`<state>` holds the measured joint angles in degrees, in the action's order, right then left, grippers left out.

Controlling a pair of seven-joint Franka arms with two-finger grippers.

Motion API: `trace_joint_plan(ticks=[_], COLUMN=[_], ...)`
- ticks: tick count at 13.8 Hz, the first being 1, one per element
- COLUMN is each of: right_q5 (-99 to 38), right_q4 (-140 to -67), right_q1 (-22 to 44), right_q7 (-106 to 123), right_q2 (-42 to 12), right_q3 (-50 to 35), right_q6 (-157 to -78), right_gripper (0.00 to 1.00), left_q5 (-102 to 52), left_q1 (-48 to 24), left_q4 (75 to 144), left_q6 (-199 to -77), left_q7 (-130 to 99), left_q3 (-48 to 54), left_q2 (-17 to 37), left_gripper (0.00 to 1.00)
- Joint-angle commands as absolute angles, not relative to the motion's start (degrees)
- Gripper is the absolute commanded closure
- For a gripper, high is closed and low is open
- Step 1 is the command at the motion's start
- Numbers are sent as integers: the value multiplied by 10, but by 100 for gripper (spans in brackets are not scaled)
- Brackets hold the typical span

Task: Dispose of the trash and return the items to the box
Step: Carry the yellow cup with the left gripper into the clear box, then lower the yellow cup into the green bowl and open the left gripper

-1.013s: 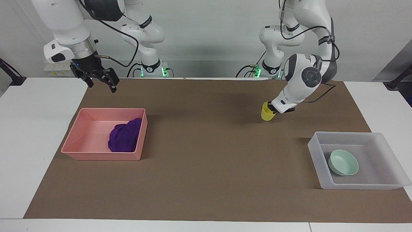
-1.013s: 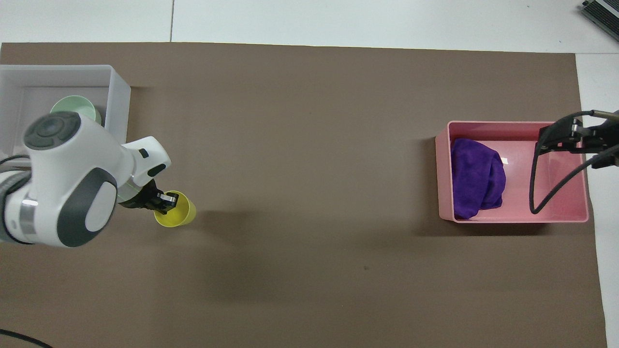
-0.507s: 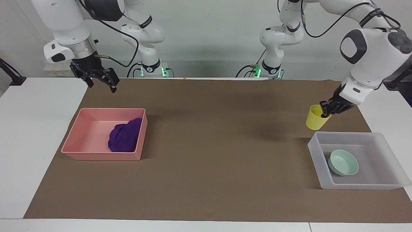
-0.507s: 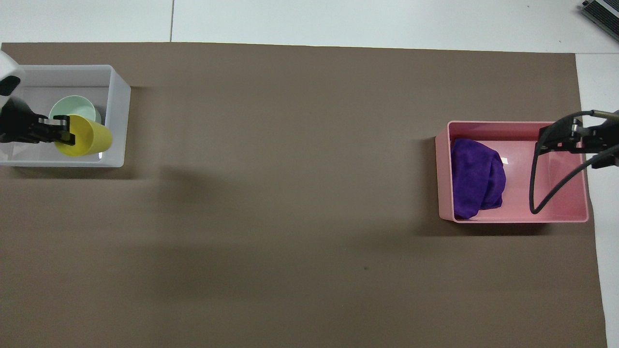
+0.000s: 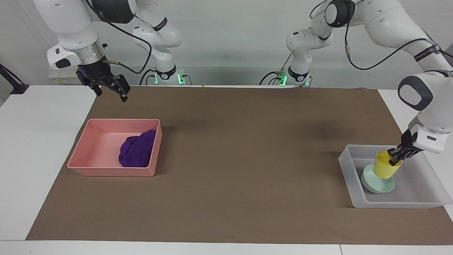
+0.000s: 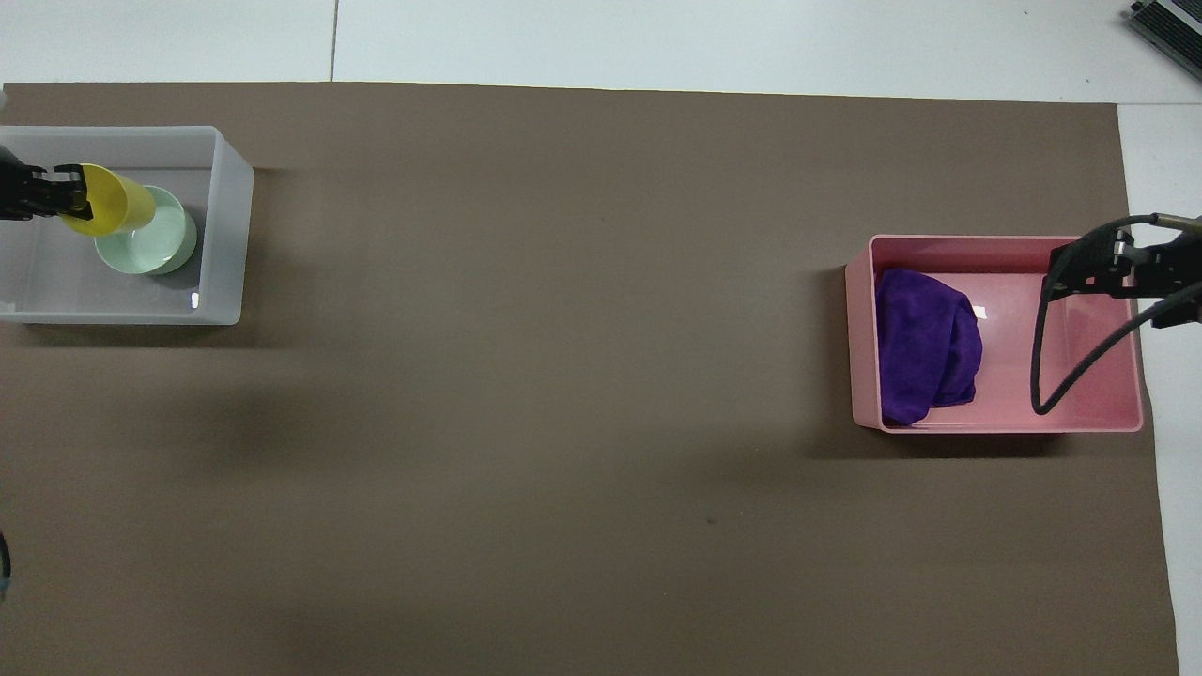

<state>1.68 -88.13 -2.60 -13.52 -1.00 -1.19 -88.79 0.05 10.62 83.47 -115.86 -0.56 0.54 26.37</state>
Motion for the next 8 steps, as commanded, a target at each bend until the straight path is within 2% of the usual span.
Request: trace_joint_plan(ticks=[1, 3, 7, 8], right_q5=[17, 17, 17, 17], right_q4=[-890, -890, -890, -890], right_q1=[-33, -33, -33, -33], right_q7=[-122, -122, -122, -122], right_q2=[-2, -2, -2, -1], right_q3=[-15, -15, -15, -15], right_q6=[-887, -887, -887, -887], right_gripper=[0, 0, 0, 0], left_q5=[14, 15, 16, 16], left_q1=[113, 119, 123, 127], left_q4=[813, 817, 817, 818], left_q6=[-1174, -1183, -1173, -1172], left_q7=[-11, -14, -9, 3], left_q3=[7, 7, 7, 7], left_q2=[307, 326, 330, 327], left_gripper=[100, 100, 100, 49])
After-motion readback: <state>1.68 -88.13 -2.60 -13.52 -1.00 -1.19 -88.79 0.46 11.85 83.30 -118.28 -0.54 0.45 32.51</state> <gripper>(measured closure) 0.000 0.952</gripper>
